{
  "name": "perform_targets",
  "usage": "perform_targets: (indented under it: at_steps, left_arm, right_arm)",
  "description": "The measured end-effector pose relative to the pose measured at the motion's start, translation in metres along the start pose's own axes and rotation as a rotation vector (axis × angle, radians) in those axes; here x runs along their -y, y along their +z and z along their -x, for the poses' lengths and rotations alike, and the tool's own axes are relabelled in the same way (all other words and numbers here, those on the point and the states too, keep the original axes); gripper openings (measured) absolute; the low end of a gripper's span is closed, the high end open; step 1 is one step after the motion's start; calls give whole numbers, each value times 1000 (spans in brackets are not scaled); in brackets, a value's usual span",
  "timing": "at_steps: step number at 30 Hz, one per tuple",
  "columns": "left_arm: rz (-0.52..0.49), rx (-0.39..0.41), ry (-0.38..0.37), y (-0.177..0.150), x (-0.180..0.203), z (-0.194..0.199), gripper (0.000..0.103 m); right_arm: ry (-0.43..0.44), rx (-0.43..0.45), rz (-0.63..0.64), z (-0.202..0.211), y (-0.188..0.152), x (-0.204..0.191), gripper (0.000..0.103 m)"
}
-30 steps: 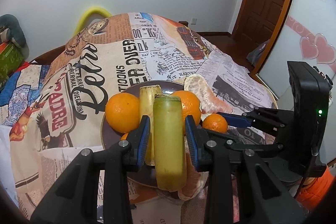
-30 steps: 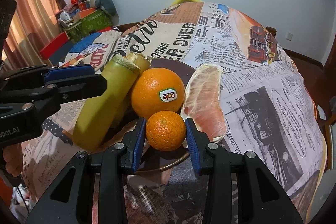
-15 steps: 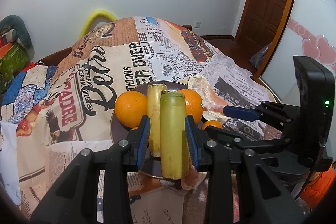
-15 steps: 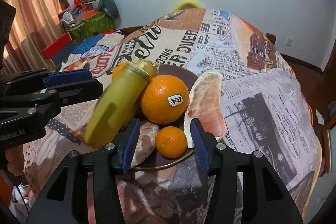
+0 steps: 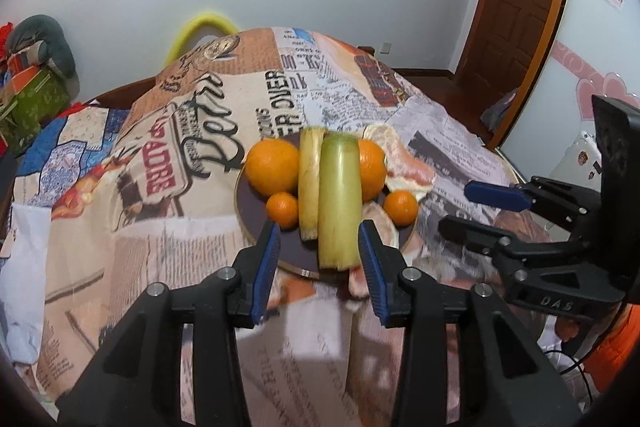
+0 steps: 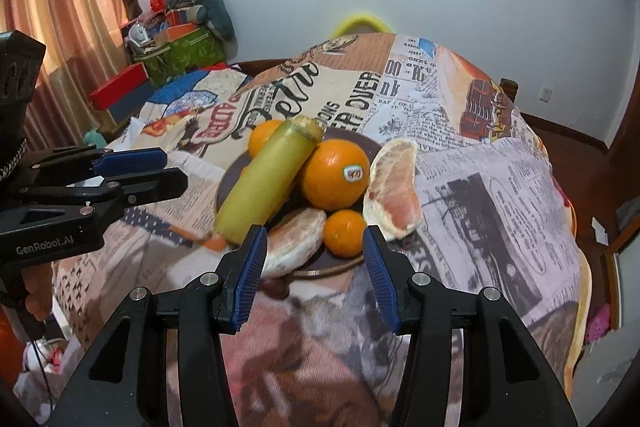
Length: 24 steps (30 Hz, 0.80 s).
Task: Organize fruits
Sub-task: 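Lay the yellow stick beside the first stick while the right tool places the tangerine, then grasp the dark red date from the sheet with the right tool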
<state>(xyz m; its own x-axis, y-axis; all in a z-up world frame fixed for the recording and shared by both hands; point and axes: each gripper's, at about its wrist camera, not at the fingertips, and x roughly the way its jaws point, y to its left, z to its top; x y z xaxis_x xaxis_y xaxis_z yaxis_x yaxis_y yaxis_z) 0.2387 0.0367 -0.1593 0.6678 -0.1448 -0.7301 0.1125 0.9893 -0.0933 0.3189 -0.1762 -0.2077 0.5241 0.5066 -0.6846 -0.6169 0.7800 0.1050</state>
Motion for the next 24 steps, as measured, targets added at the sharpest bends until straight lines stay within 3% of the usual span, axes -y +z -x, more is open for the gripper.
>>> perform_targets:
  at_steps: [9,17,24]
  left_arm:
    - [42,-85,-15,-40,-12,-7,41]
    - [45,-147,-40,-57,-11,-34,41]
    - [55,-160,-64,-59,-13,-45,40]
  right_arm:
    - [22,-86,-15,-15,-28,-7,46]
    - [62,-161,-17,-44,-38,-14,46]
    - [75,-177,13,-57,-35,-22,28]
